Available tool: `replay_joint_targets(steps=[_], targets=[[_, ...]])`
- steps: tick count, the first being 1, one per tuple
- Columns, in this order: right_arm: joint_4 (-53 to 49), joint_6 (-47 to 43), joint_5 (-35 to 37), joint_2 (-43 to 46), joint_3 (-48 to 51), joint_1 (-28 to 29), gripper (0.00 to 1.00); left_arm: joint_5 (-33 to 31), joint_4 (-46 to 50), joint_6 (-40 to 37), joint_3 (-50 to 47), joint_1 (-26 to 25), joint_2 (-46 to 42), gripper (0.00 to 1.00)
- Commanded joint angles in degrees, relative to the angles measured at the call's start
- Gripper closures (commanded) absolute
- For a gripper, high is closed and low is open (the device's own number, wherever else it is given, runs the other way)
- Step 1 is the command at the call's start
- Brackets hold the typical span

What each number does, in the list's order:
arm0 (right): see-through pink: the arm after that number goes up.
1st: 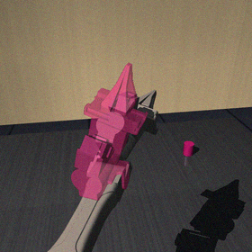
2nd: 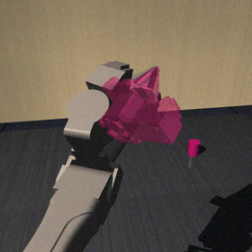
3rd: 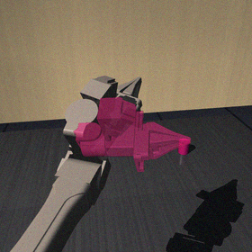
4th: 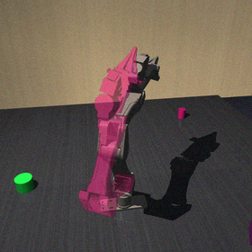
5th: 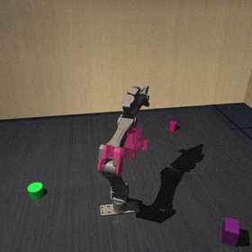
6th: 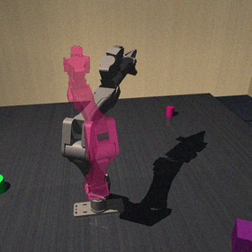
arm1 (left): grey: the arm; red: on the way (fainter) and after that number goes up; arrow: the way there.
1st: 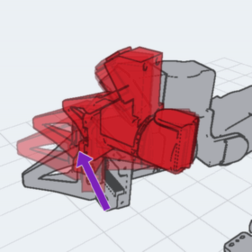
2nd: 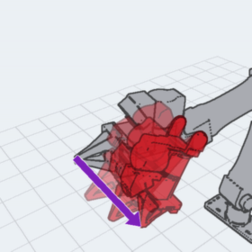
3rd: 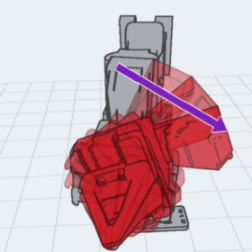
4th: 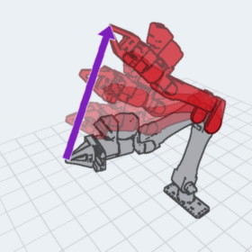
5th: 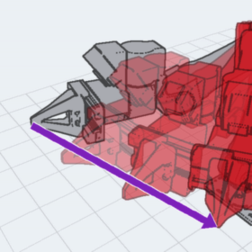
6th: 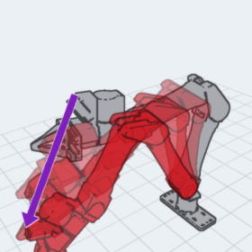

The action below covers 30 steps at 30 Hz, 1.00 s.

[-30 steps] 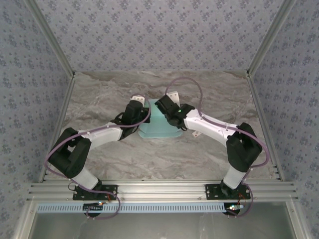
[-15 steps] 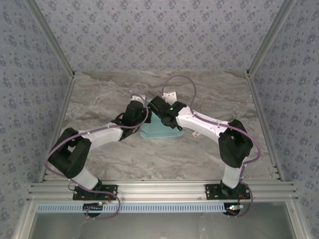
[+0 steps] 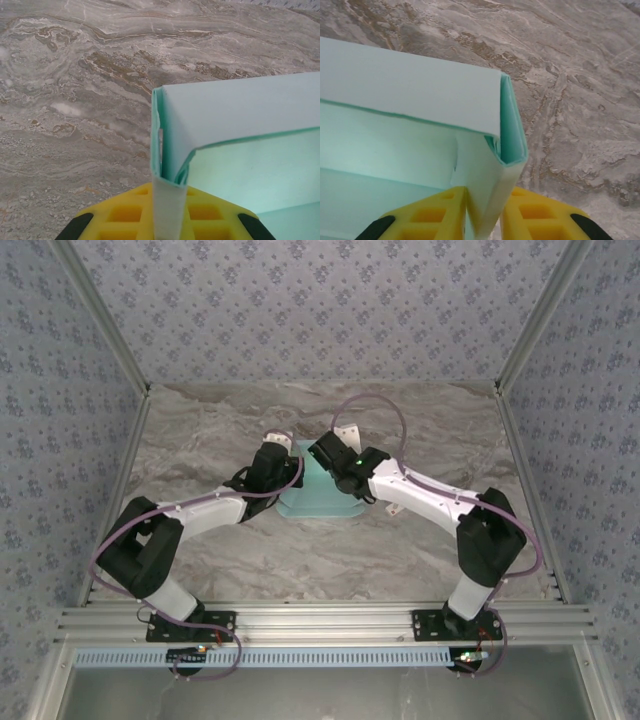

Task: Fold the paper box

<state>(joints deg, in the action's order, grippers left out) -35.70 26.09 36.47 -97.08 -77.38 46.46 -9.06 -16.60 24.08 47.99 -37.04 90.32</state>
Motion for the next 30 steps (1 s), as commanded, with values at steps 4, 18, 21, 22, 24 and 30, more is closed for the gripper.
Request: replay_joint_targets(steps=[4, 18, 21, 22, 24, 30], targets=[[2.79, -0.97, -4.89, 3.23, 2.27, -1.45, 0.67, -1.51, -0.28, -0.96, 1.75, 0.28, -0.32, 0.88], [7.72, -1.84, -16.21, 6.52, 8.56, -3.99, 0.61, -1.52, -0.12, -0.97, 1.83, 0.25, -0.66, 0.88], [9.1, -1.74, -18.05, 6.47, 11.32, -4.62, 0.62, -1.53, -0.06, -0.96, 1.76, 0.3, -0.85, 0.88], [9.4, -1.77, -18.02, 6.35, 11.59, -4.72, 0.64, -1.56, -0.09, -1.05, 1.71, 0.28, -0.91, 0.88], [9.75, -1.89, -17.47, 6.12, 11.73, -4.9, 0.66, -1.56, -0.04, -0.96, 1.73, 0.25, -0.94, 0.88], [9.5, -1.99, -13.93, 4.52, 9.81, -4.58, 0.74, -1.14, -0.05, -0.87, 1.9, 0.25, -0.67, 0.88]])
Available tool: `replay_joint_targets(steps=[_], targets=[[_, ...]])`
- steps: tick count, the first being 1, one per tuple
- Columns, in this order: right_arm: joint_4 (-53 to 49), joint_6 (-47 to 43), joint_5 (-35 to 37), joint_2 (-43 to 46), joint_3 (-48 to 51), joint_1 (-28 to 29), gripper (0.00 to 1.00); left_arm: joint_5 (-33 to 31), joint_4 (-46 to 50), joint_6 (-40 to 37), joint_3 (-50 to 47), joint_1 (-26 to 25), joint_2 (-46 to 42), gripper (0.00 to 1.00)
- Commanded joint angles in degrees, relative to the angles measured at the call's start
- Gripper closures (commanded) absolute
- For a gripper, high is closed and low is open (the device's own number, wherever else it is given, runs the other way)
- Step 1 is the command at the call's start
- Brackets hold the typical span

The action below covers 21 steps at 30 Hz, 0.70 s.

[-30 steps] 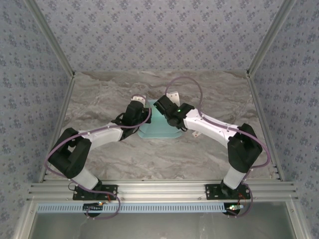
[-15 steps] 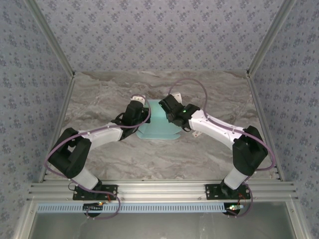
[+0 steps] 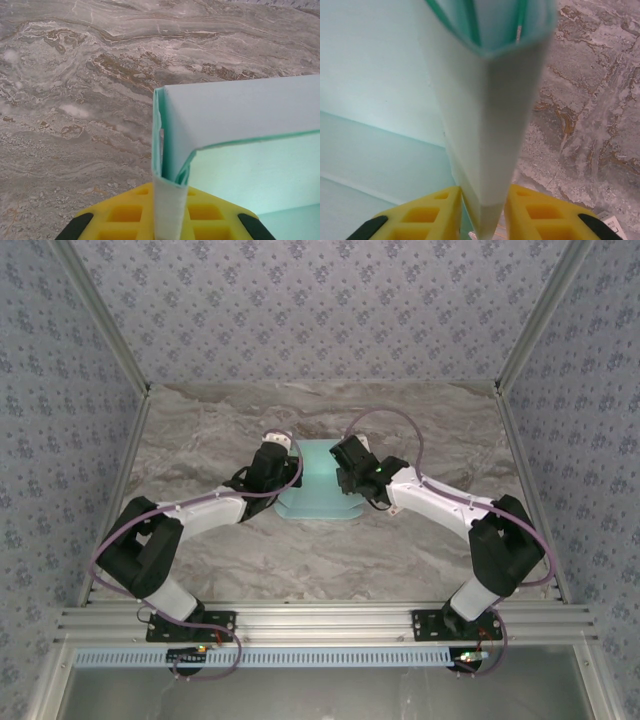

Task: Fold the paper box

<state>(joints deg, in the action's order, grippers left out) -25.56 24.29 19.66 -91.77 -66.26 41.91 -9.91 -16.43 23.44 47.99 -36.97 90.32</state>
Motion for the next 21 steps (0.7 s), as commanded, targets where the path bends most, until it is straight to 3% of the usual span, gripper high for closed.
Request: replay_joint_targets(steps=[1, 7, 21], targets=[[-1.49, 0.38, 4.18, -1.16, -1.59, 0.19, 0.75, -0.27, -0.2, -0.24, 1.93, 0.15, -0.59, 0.88], [-8.0, 5.13, 13.95, -4.48, -7.53, 2.43, 0.83, -0.34, -0.35, -0.23, 1.99, 0.16, -0.06, 0.88], [-20.4, 11.21, 29.17, -11.21, -14.48, 4.14, 0.86, -0.39, -0.83, 0.04, 2.11, -0.25, 0.82, 0.88]])
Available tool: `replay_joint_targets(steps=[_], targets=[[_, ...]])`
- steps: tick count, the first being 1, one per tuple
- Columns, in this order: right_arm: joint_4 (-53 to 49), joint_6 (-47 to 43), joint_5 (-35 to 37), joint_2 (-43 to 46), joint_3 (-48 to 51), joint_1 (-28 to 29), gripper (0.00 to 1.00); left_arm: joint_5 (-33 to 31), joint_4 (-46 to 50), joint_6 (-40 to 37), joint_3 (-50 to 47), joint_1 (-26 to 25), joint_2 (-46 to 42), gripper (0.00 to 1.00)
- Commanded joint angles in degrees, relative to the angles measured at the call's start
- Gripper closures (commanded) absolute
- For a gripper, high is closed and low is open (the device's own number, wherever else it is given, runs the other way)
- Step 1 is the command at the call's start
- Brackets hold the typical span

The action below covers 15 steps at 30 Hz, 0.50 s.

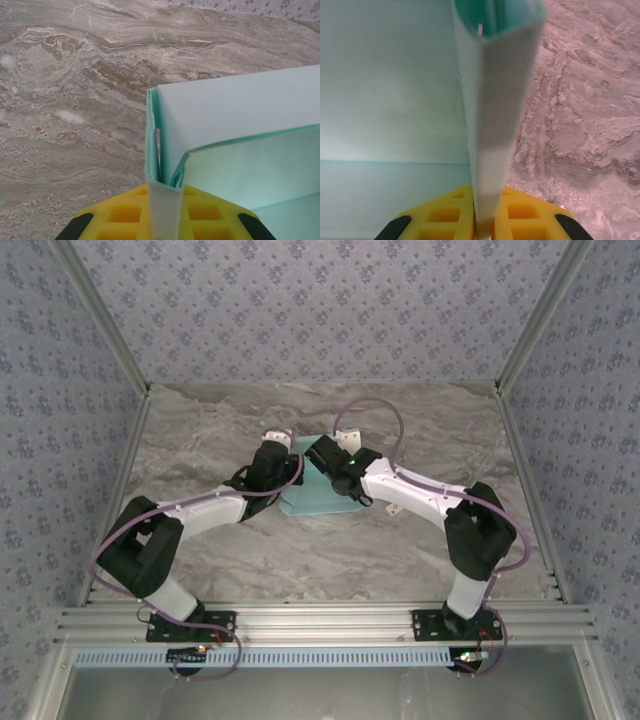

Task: Fold the paper box

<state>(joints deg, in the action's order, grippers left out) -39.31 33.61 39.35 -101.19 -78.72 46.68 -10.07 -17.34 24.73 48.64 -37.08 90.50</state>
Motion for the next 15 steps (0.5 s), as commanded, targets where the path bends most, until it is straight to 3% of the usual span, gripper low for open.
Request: replay_joint_targets(steps=[1, 6, 15], targets=[[-7.32, 1.99, 10.42, -2.27, -2.59, -0.47, 0.86, -0.3, 0.11, -1.26, 1.46, -0.22, 0.74, 0.88], [-8.25, 1.99, 11.72, -3.93, -3.85, -0.34, 0.87, -0.31, 0.1, -1.26, 1.48, -0.34, 1.0, 0.88], [9.27, -7.48, -0.28, 5.19, 3.82, -1.05, 0.8, -0.47, 0.12, -1.44, 1.54, -0.28, 1.21, 0.88]])
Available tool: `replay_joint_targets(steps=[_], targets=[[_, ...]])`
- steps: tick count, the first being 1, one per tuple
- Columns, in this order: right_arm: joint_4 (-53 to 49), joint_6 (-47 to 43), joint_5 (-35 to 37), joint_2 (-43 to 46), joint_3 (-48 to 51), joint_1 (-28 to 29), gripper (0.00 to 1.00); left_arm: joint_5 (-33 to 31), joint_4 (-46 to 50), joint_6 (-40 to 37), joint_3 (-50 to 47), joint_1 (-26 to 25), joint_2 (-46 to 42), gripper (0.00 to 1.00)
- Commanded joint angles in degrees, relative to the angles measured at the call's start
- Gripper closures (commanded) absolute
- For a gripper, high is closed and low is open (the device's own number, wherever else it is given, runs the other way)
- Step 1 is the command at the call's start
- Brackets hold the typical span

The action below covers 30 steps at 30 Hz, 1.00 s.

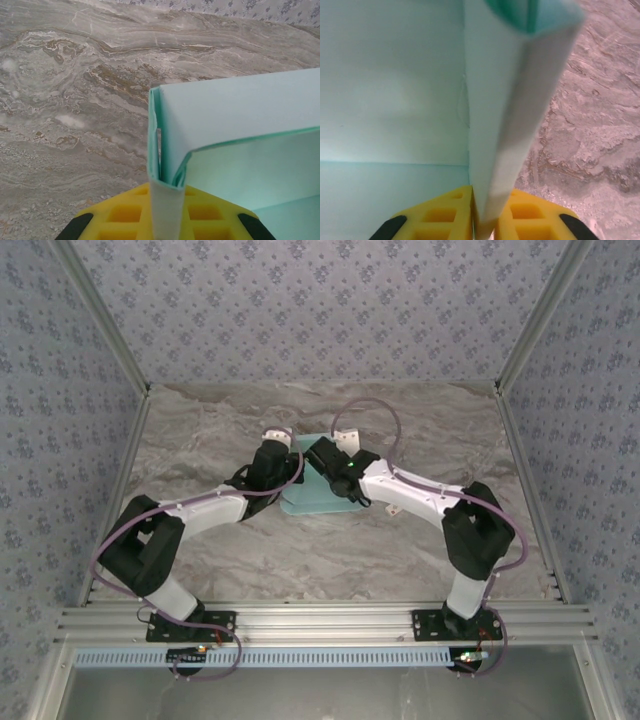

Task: Fold the paper box

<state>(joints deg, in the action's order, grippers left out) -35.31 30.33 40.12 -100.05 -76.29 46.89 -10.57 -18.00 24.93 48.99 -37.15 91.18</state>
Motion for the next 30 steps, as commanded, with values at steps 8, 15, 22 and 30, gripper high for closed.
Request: replay_joint_targets(steps=[8, 15, 22, 30], targets=[[9.25, -5.89, -8.41, 6.48, 3.4, -4.05, 0.72, 0.19, 0.98, -1.72, 1.19, -0.24, 0.14, 0.88], [8.96, -5.87, -9.42, 5.64, 3.1, -5.02, 0.72, 0.19, 1.04, -1.72, 1.19, -0.23, -0.03, 0.88], [7.11, -5.2, -8.08, 3.31, 1.92, -5.84, 0.75, 0.25, 1.02, -1.66, 1.19, -0.21, -0.15, 0.89], [-0.7, -2.07, 0.7, 0.0, -2.63, -4.33, 0.81, 0.14, 1.05, -1.68, 1.19, -0.23, -0.16, 0.88]])
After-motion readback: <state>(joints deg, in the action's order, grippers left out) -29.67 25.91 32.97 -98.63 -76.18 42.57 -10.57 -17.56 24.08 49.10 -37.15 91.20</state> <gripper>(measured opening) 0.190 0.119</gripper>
